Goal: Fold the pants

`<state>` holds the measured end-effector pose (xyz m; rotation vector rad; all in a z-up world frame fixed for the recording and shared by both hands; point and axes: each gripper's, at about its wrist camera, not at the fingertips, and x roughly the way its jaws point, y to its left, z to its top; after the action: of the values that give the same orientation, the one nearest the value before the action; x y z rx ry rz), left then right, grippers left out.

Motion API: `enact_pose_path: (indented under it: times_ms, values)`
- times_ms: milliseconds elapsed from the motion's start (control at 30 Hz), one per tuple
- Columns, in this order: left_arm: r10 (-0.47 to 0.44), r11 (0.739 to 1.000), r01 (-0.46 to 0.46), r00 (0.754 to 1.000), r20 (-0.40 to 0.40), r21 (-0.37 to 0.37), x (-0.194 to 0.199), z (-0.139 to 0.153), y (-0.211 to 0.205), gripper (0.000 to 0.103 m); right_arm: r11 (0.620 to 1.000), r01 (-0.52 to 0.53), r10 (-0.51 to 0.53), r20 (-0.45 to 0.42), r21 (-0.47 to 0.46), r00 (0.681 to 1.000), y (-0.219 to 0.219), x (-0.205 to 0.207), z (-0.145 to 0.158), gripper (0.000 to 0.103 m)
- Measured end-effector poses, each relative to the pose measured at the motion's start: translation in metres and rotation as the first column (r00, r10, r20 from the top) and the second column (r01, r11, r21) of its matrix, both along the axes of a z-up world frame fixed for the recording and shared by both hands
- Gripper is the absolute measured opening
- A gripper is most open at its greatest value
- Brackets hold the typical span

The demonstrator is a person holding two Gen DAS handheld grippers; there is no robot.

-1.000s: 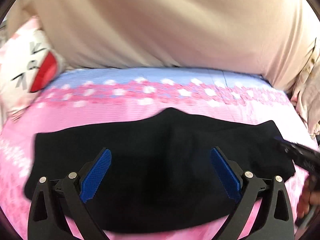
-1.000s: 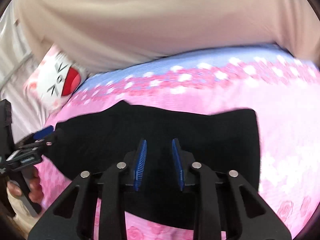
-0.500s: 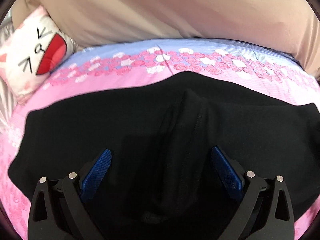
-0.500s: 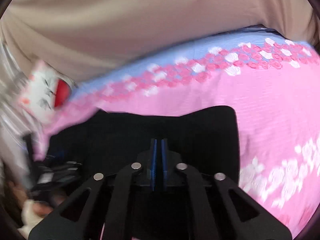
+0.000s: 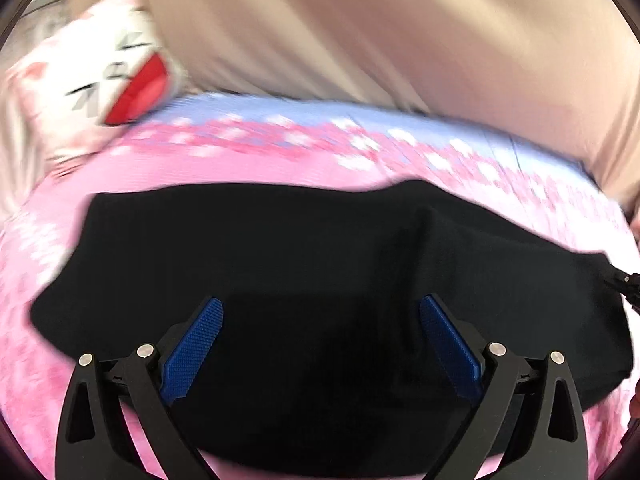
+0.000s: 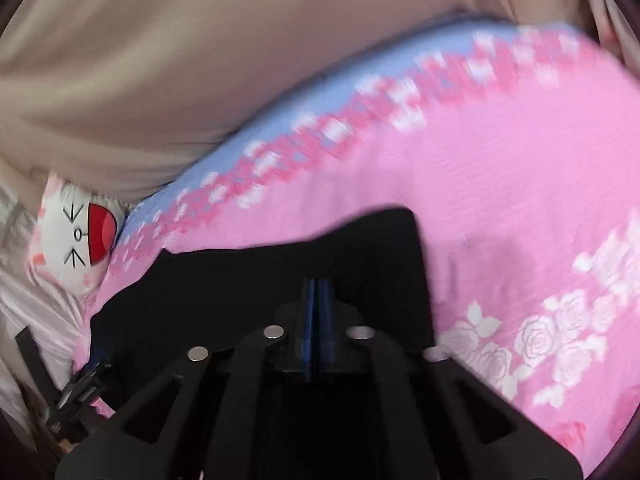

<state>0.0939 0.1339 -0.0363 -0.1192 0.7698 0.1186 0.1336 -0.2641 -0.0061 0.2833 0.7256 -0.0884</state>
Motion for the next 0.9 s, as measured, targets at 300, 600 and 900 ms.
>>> enact_pose_path:
  times_ms: [300,600,900]
  values:
    - [0.246,0.969,-0.246,0.969,-0.031,-0.002,-0.057,0.021,0.136,0.098,0.805,-0.536,0.511,-0.16,-0.254,0.844,0.254,0.053,-0.036,0.007]
    - [0.435,0.898,-0.439,0.892,-0.121,-0.012,-0.103,-0.008,0.22,0.098,0.479,-0.73,0.691,-0.303,-0.488,0.656,0.438,0.049,-0.09,0.069]
    - [0.5,0.861,-0.508,0.856,-0.133,-0.03,-0.133,-0.018,0.256,0.097,0.372,-0.757,0.703,-0.37,-0.537,0.608,0.506,0.071,-0.13,0.071]
